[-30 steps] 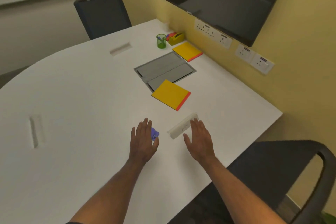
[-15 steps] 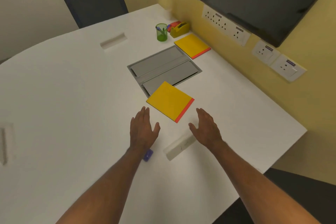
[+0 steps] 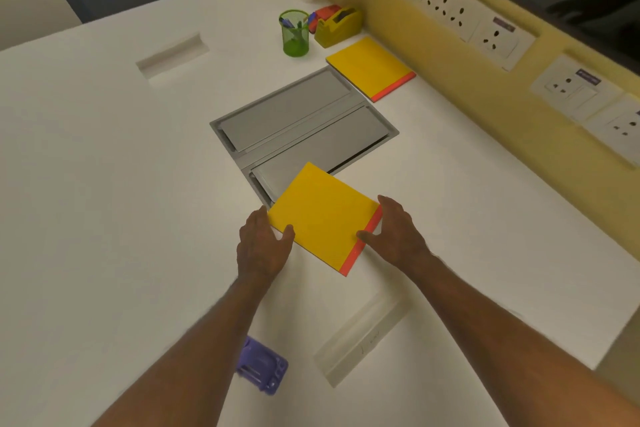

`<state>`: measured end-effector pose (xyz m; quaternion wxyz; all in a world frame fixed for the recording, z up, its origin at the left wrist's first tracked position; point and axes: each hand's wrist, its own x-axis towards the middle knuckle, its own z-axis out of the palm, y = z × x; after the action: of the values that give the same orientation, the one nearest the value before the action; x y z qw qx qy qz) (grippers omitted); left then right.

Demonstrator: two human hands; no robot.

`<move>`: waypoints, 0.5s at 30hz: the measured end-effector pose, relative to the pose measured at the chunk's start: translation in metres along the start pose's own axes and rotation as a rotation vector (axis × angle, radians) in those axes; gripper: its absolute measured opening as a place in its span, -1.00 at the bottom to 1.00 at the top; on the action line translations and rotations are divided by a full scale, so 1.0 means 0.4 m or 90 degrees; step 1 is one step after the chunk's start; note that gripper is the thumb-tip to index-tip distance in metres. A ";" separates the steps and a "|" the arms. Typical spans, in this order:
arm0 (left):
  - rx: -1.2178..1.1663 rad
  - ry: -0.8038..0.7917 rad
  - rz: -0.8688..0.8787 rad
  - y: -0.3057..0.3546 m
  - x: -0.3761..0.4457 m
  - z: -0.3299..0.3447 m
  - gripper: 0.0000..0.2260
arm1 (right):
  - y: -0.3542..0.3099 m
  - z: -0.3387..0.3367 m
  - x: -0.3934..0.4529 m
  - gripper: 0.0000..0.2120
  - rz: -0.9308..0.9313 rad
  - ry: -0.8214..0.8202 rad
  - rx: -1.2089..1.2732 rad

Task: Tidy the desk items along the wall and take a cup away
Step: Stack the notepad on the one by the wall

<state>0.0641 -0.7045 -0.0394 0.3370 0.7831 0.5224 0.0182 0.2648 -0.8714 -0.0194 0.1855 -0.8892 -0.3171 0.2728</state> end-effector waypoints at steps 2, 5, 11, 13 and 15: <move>0.008 0.000 -0.002 -0.003 0.029 0.009 -0.35 | 0.002 0.008 0.033 -0.04 0.020 -0.012 -0.012; 0.025 0.003 0.007 -0.004 0.057 0.016 -0.41 | 0.004 0.023 0.065 0.02 0.041 -0.027 -0.038; 0.033 -0.017 -0.009 0.003 0.091 0.013 -0.46 | 0.002 0.036 0.090 0.01 0.034 -0.031 -0.133; 0.025 -0.022 -0.022 0.007 0.099 0.013 -0.48 | 0.000 0.034 0.098 -0.04 0.032 -0.035 -0.142; 0.001 -0.019 -0.049 0.016 0.108 0.014 -0.50 | -0.002 0.033 0.105 -0.05 0.035 -0.035 -0.138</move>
<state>0.0912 -0.6729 -0.0542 0.3447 0.7629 0.5470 -0.0068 0.2835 -0.8409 -0.0448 0.0722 -0.9045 -0.3253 0.2661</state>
